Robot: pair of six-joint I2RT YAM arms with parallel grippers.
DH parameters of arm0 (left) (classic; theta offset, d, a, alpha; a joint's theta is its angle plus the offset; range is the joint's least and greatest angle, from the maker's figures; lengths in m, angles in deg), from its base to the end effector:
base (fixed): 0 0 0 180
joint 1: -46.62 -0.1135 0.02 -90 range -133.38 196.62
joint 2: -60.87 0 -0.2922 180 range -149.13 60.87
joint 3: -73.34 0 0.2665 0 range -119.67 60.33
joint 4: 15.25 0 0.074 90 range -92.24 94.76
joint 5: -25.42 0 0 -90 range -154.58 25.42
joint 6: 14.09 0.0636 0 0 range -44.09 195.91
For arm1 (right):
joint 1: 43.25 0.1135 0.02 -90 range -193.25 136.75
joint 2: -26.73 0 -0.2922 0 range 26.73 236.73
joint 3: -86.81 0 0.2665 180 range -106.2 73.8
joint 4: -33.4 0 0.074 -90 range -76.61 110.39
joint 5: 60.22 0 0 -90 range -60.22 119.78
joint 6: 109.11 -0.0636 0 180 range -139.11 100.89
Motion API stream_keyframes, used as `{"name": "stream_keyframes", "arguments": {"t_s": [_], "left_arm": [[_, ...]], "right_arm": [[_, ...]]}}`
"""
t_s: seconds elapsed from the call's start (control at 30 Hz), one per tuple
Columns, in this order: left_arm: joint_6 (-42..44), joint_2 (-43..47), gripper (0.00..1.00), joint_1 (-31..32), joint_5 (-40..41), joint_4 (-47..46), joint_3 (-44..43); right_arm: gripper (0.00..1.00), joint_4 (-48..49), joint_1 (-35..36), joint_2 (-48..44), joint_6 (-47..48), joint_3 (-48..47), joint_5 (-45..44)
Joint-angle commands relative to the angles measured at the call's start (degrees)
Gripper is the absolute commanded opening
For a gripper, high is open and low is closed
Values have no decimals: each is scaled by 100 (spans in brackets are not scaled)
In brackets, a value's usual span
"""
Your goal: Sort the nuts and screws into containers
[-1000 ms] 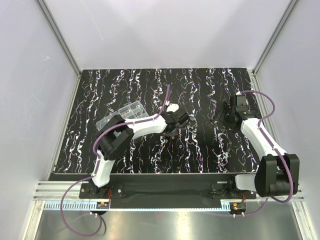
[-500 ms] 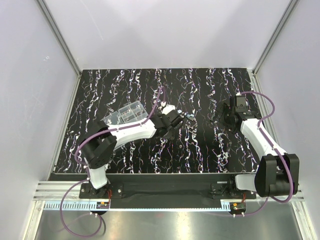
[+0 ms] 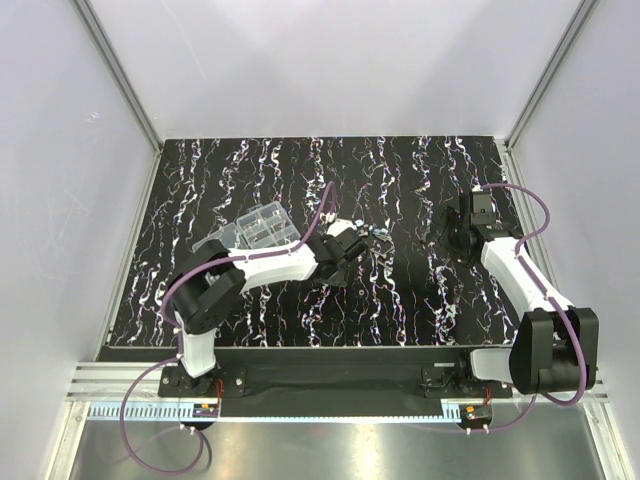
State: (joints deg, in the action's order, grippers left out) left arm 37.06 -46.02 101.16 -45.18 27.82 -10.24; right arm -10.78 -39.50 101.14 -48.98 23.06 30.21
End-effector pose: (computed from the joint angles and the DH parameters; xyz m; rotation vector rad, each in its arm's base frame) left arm 0.2512 -0.3163 0.1649 0.2644 2.6039 -0.0913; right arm 0.2820 0.0190 0.2332 0.5723 2.4804 0.2424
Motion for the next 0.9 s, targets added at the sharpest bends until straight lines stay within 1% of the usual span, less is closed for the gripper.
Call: {"name": "stream_keyframes", "arguments": {"t_s": [0.0,0.2,0.43,0.53,0.67,0.7,0.87], "left_arm": [[44,-51,47,21,-68,-238,96],[97,-209,45,21,-129,-282,-19],[79,-341,35,21,-94,-141,-89],[88,-385,29,30,-85,-115,-142],[79,-403,19,21,-68,-97,-151],[79,-385,15,21,-59,-106,-142],[193,-166,15,12,186,-71,-177]], "right_arm": [[100,59,21,-181,-46,12,-157],[100,51,21,-190,-37,-32,-183],[100,42,29,-216,-54,11,-210],[100,15,29,-216,-45,3,-201],[100,24,29,-208,-28,-6,-218],[100,24,21,-208,-37,-6,-227],[100,33,21,-164,-63,-23,-175]]}}
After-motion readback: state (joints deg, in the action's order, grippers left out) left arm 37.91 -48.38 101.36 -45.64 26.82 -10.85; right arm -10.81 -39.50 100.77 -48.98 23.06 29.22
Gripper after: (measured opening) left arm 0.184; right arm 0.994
